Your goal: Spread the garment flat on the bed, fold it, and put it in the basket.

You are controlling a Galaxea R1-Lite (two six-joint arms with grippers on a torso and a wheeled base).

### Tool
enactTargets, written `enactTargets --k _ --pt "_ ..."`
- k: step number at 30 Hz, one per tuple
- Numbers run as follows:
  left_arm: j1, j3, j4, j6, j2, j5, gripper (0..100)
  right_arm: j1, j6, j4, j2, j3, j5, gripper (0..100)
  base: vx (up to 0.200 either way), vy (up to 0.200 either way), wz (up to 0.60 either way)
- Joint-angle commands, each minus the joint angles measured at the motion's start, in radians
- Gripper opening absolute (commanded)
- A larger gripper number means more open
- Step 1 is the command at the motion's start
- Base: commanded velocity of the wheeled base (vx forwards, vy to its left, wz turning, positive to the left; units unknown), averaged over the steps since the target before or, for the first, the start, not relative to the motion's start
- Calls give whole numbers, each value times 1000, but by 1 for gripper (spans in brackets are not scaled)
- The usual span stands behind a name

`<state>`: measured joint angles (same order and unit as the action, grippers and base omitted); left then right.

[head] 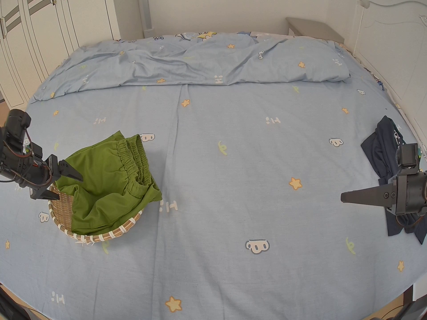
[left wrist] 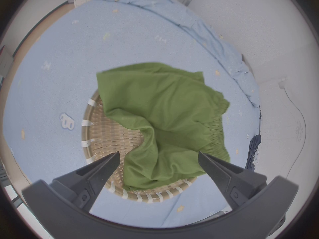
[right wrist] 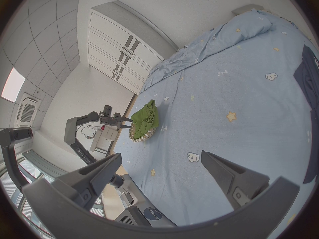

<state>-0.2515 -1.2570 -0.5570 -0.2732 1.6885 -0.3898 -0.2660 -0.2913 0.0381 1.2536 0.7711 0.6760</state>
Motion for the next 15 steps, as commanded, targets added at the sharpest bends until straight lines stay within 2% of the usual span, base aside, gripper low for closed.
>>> enactTargets --k 1,6,7,10,12,15 --pt "9 -1 -20 3 -158 11 100 -2 1 0 3 -21 -3 100 0 0 0" --pt "97 100 -43 -29 -411 45 100 -4 41 0 -71 -105 -65 100 0 0 0" --pt "97 100 -43 -29 -411 45 100 -4 41 0 -71 -105 -65 100 0 0 0" --pt "169 231 -49 -64 -644 52 100 37 127 -1 -192 -263 -102 100 0 0 0" --pt "170 277 -66 -75 -760 75 100 82 149 3 -263 -332 -111 100 0 0 0" --pt "175 311 -192 -72 -954 115 100 119 156 3 -476 -455 -115 100 0 0 0"
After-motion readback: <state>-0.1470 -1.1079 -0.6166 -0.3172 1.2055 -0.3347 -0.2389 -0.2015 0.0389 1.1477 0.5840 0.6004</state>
